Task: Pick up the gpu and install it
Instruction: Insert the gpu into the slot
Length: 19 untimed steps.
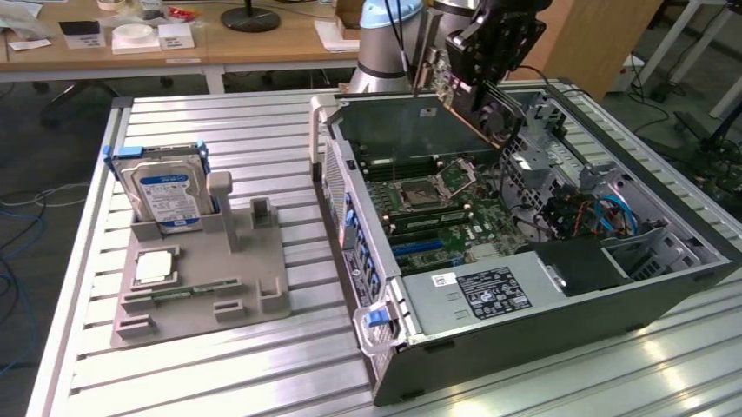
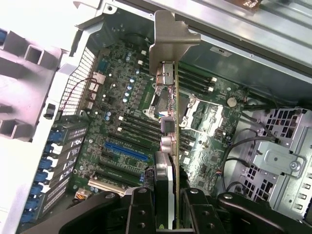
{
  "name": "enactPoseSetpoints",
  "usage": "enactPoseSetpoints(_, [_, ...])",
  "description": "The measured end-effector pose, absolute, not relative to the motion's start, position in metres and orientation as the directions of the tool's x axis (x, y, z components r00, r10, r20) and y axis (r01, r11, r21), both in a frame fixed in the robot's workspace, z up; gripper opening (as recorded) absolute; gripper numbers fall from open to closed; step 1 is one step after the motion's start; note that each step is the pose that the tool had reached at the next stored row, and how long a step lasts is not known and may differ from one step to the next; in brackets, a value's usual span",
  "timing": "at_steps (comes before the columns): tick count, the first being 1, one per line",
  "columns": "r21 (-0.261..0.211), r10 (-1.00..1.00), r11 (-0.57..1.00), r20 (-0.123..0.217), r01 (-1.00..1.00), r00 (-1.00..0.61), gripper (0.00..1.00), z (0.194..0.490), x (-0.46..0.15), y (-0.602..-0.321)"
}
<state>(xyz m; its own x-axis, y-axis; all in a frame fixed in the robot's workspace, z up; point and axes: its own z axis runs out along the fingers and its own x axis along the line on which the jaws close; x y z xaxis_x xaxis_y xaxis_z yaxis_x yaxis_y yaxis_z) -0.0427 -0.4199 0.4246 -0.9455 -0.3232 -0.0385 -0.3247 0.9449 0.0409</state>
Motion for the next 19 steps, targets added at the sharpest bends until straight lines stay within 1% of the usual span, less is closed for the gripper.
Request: enactPoseSetpoints(19, [0.041, -0.390, 0.919, -0.038, -0.392, -0.920, 0.28, 0.4246, -0.0427, -0.4199])
